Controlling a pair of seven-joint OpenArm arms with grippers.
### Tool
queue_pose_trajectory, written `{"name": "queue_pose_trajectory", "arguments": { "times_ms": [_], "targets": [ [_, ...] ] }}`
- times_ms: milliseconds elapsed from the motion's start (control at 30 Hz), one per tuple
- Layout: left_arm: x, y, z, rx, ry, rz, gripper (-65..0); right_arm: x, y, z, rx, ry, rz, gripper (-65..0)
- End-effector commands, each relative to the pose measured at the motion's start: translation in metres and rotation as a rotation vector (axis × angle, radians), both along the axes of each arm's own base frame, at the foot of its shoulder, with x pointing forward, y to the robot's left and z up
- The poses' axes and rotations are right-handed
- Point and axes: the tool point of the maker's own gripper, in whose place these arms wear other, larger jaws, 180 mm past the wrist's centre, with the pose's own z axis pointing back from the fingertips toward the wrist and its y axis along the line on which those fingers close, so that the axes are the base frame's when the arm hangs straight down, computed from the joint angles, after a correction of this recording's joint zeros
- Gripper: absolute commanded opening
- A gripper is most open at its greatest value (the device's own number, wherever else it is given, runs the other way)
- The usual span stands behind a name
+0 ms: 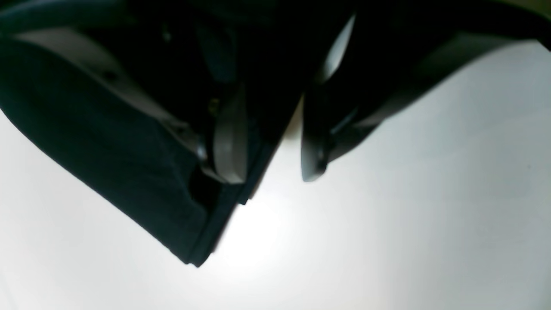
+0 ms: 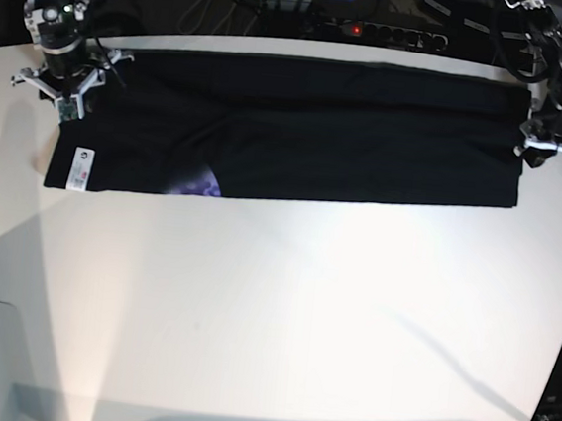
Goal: Fold the T-shirt properly
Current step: 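Pull the hem corner toward the collar edge with the right gripper, then hold both ends of the folded strip and straighten it with both grippers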
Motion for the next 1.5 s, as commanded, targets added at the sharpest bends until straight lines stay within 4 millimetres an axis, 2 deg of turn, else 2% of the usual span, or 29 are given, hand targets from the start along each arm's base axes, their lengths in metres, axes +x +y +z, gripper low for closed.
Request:
{"name": "queue_pose_trajectory", "arguments": {
  "times_ms": [0, 100, 200, 300, 400, 567, 800, 967, 1100, 1233, 1400, 1467],
  "targets": [
    [0.007, 0.008, 0.018, 0.042, -0.042, -0.006, -44.2, 0.007, -0.015, 0.016, -0.028, -0.056, -0.027, -39.4],
    [0.012, 0.006, 0.027, 0.062, -0.063, -0.019, -43.7, 0.008, -0.035, 0.026, -0.036, -0.102, -0.124, -37.3],
    [0.015, 0.004, 0.037, 0.084, -0.079, -0.033, -36.5, 0.009, -0.044, 0.036, -0.052, -0.130, -0.155, -37.4],
    [0.013, 0.002, 0.043, 0.101, -0.080, -0.046, -24.5, 0.010, -0.026, 0.041, -0.035, -0.124, -0.066, -37.4],
    [0.012, 0.003, 0.041, 0.099, -0.077, -0.043, -19.5, 0.008, 0.001, 0.037, 0.015, -0.104, 0.019, -37.4],
    [0.006, 0.006, 0.026, 0.068, -0.050, -0.022, -19.5, 0.005, 0.020, 0.025, 0.074, -0.079, 0.036, -37.4],
    [0.002, 0.002, 0.015, 0.041, -0.030, -0.016, -19.3, -0.002, 0.046, -0.012, 0.166, 0.005, 0.070, -37.4],
    [0.001, -0.008, 0.006, 0.009, -0.026, -0.014, -19.5, -0.009, 0.049, -0.027, 0.194, 0.045, 0.064, -37.4],
    [0.005, -0.029, -0.011, -0.030, 0.011, -0.069, -19.5, -0.006, 0.050, -0.034, 0.208, 0.052, 0.057, -37.4],
    [0.000, -0.030, -0.019, -0.047, 0.031, -0.063, -19.8, -0.007, 0.044, -0.038, 0.201, 0.068, 0.060, -37.4],
    [-0.013, -0.029, -0.022, -0.041, 0.059, -0.062, -28.1, -0.007, 0.044, -0.039, 0.202, 0.068, 0.059, -37.4],
    [-0.016, -0.029, -0.026, -0.048, 0.067, -0.057, -29.3, -0.007, 0.044, -0.039, 0.202, 0.068, 0.059, -37.4]
  ]
}}
